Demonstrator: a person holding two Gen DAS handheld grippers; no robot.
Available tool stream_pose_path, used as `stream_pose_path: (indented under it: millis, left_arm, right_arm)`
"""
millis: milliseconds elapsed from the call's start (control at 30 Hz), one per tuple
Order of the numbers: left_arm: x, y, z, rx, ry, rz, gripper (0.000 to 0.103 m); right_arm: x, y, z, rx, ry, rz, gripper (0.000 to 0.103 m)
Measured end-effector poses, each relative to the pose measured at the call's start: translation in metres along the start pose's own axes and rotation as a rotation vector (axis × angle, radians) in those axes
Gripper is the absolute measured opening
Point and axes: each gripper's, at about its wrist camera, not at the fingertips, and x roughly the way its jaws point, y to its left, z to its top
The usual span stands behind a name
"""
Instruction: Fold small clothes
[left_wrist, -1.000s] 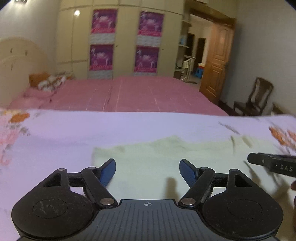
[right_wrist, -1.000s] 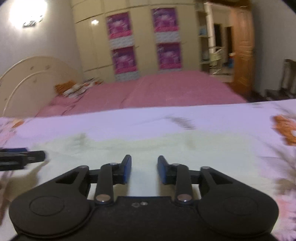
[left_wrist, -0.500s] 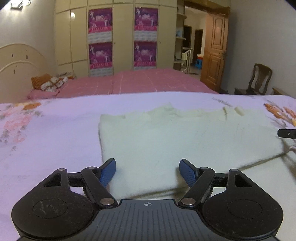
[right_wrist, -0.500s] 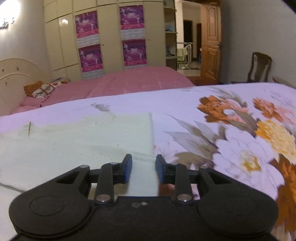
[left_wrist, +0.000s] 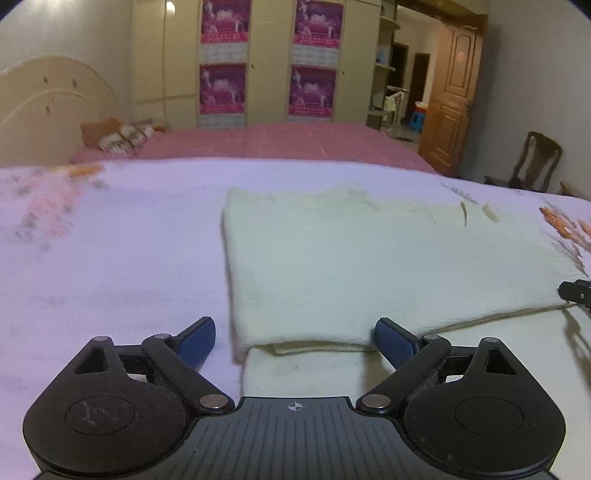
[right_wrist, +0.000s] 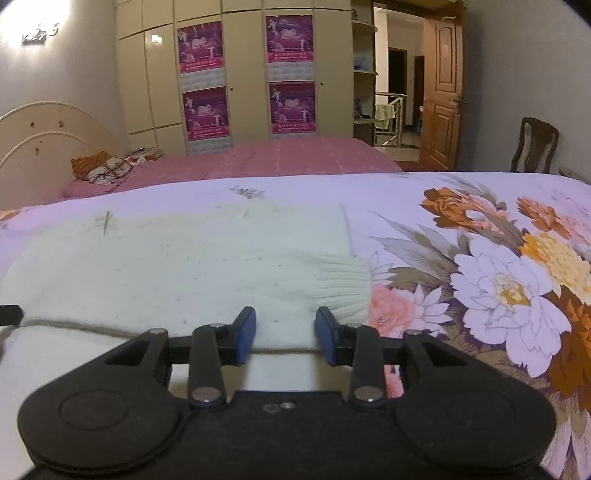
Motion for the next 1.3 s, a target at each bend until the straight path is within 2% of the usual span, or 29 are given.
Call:
stream_pose_path:
  millis: [67, 167, 233, 300, 367, 433, 533, 600, 833, 967, 1033, 1167, 1300]
  left_arm:
    - [-0.017, -0.013, 0.004, 0.014, -0.073, -0.026, 0.093]
    - [-0.021, -0.038, 0.007, 0.044, -0.120, -0.105, 0.093]
    - [-0.009, -0.048, 0.005, 0.069, -0.070, -0.138, 0.093]
    - [0.010, -0.050, -0.002, 0.076, 0.013, -0.113, 0.093]
    - [0.010, -0.049, -0.006, 0.117, 0.002, -0.090, 0.093]
    - [0.008, -0.045, -0.008, 0.125, 0.003, -0.074, 0.093]
    - [0.008, -0.040, -0.008, 0.115, 0.004, -0.078, 0.093]
    - [0.010, -0.045, -0.009, 0.128, 0.004, -0.066, 0.093]
    - [0.006, -0.044, -0.011, 0.145, 0.002, -0.067, 0.093]
    - [-0.003, -0.047, -0.013, 0.163, 0.002, -0.042, 0.093]
    - [-0.011, -0.047, -0.015, 0.147, -0.001, -0.039, 0.093]
    - [-0.046, -0.043, -0.032, 0.140, -0.028, -0.021, 0.093]
    - [-0.087, -0.038, -0.054, 0.135, -0.021, 0.005, 0.093]
  right_arm:
    - [-0.010, 0.015, 0.004, -0.022, -0.030, -0.007, 0.039]
    - [-0.019, 0.043, 0.007, -0.024, -0.062, 0.110, 0.038]
    - [-0.013, 0.061, 0.007, -0.026, -0.038, 0.165, 0.037]
    - [-0.004, 0.075, 0.003, -0.028, -0.008, 0.189, 0.037]
    - [0.002, 0.080, -0.003, -0.051, 0.012, 0.168, 0.037]
    - [-0.001, 0.073, -0.004, -0.043, 0.006, 0.143, 0.037]
    - [-0.002, 0.042, -0.006, 0.022, 0.009, 0.038, 0.036]
    - [-0.002, 0.023, -0.007, 0.092, 0.018, 0.041, 0.036]
    - [0.000, 0.035, -0.008, -0.009, 0.024, 0.019, 0.046]
    - [-0.009, 0.029, -0.007, 0.023, 0.038, 0.026, 0.046]
    - [-0.022, 0.023, -0.010, 0.035, 0.017, 0.039, 0.045]
    - [-0.051, 0.003, -0.020, 0.051, -0.004, 0.086, 0.043]
    - [-0.086, -0.019, -0.036, 0.072, -0.003, 0.123, 0.042]
